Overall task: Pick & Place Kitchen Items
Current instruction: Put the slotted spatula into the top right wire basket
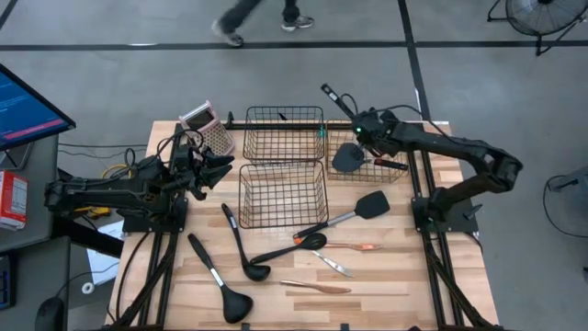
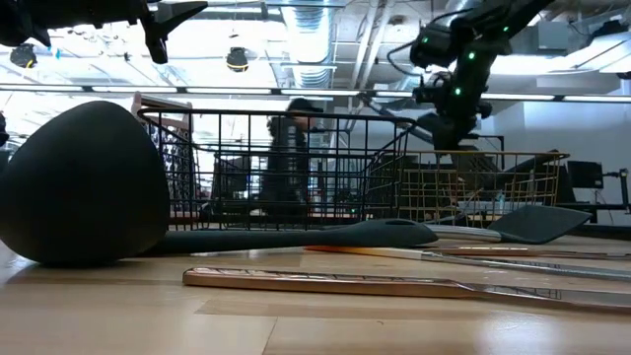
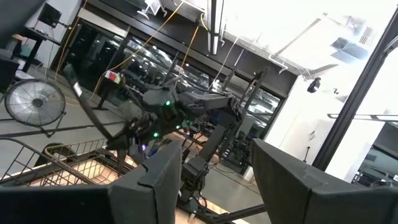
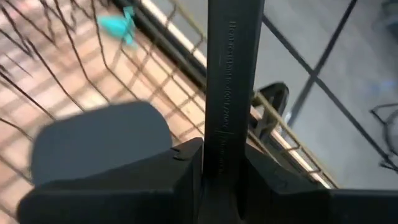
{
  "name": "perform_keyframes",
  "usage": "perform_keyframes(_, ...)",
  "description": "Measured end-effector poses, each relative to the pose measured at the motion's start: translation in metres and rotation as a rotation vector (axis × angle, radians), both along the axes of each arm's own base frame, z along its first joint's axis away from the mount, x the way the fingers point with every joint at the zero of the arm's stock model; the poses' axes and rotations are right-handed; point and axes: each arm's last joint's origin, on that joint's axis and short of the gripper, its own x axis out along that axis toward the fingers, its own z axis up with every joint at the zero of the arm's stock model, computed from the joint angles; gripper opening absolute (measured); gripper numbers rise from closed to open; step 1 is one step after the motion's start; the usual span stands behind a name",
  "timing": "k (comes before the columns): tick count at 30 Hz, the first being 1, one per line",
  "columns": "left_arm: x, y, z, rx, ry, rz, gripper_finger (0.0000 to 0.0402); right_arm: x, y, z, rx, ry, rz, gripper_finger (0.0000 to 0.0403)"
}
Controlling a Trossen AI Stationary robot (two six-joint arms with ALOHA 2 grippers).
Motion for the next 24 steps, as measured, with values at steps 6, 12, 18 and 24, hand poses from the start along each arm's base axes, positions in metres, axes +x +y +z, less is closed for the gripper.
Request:
perform_keyframes(6,0.000,0.000,0.000,0.004,0.001,0.001,0.0175,0.006,-0.004,-0.017,0.040,0.086,0.010,0.0066)
perform_keyframes(12,0.000,0.000,0.000,0.005,0.001,0.001,0.0175,0.011,-0.006,-0.034,0.081,0.156,0.017,0.0066)
perform_keyframes(18,0.000,0.000,0.000,0.005,0.002,0.001,0.0175,0.014,-0.008,-0.045,0.108,0.200,0.034,0.0068)
perform_keyframes(24,0.000,0.000,0.000,0.006,0.001,0.002,0.0175,0.017,-0.005,-0.047,0.110,0.214,0.057,0.0080)
